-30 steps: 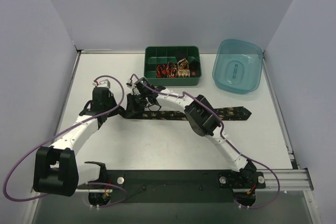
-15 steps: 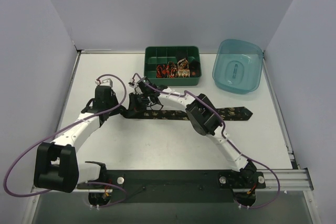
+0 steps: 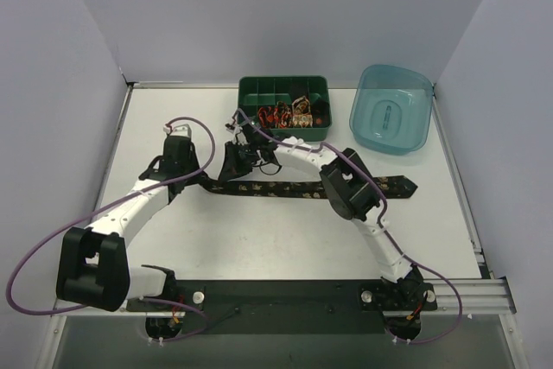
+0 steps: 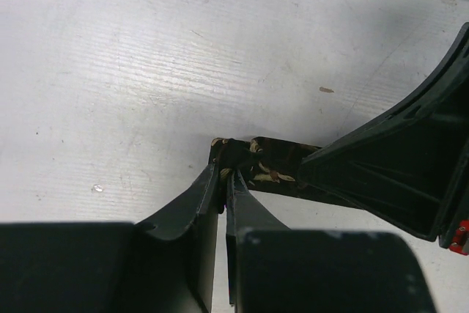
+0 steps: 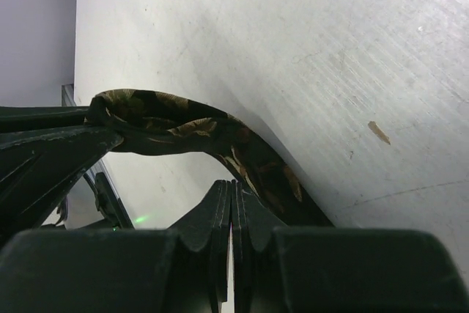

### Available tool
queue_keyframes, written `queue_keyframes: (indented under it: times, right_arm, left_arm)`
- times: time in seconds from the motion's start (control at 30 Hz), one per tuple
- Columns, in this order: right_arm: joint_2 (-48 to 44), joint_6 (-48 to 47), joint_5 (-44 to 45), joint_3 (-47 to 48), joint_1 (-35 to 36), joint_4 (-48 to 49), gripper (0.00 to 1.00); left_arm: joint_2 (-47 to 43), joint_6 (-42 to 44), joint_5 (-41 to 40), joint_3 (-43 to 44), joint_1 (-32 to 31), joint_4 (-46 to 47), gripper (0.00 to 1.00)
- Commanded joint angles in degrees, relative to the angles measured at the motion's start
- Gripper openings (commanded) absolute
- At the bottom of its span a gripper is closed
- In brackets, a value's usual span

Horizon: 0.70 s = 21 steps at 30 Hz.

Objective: Roll the ties
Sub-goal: Roll the tie at the center of the board.

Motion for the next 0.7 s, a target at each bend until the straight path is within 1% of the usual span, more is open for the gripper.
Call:
queue_keyframes:
  times: [0.0, 0.1, 0.13, 0.2, 0.4, 0.67]
  right_arm:
    - [0.49, -0.22, 0.19, 3.45, 1.37, 0.25, 0.0]
    - [2.42, 0.48, 1.42, 4.94, 1.98, 0.25, 0.0]
    - [2.95, 0.74, 1.25, 5.64, 2.16, -1.23, 0.0]
    - [4.1, 1.18, 0.28, 7.04, 2.16, -1.24, 0.0]
    - [4.8, 0.92, 1.95, 7.58, 2.68, -1.68, 0.0]
    - [8.05, 1.62, 2.3, 10.48, 2.86, -2.21, 0.0]
  left_arm:
    - [-0.06, 1.03, -2.06, 2.84, -1.0, -0.84, 0.0]
    - [0.03, 0.95, -2.23, 3.01, -1.44, -1.01, 0.0]
    - [0.29, 0.77, -2.41, 3.01, -1.53, -1.01, 0.0]
    - [0.38, 0.59, -2.32, 3.01, -1.88, -0.93, 0.0]
    - [0.65, 0.33, -2.59, 3.37, -2.59, -0.93, 0.0]
    - [0.3, -0.46, -1.8, 3.8, -4.43, -0.49, 0.0]
